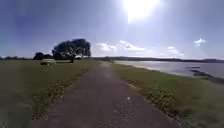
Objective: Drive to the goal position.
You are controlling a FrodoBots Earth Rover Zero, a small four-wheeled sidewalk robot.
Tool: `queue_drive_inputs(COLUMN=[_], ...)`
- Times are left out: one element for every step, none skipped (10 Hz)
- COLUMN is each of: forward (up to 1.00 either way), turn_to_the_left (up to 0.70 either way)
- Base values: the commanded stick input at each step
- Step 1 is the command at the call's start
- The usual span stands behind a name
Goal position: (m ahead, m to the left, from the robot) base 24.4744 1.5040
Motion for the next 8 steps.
queue_drive_inputs(forward=[0.70, 0.70, 0.70, 0.70, 0.70, 0.70, 0.70, 0.70], turn_to_the_left=[0.05, 0.20, 0.05, 0.05, 0.05, 0.05, 0.05, 0.05])
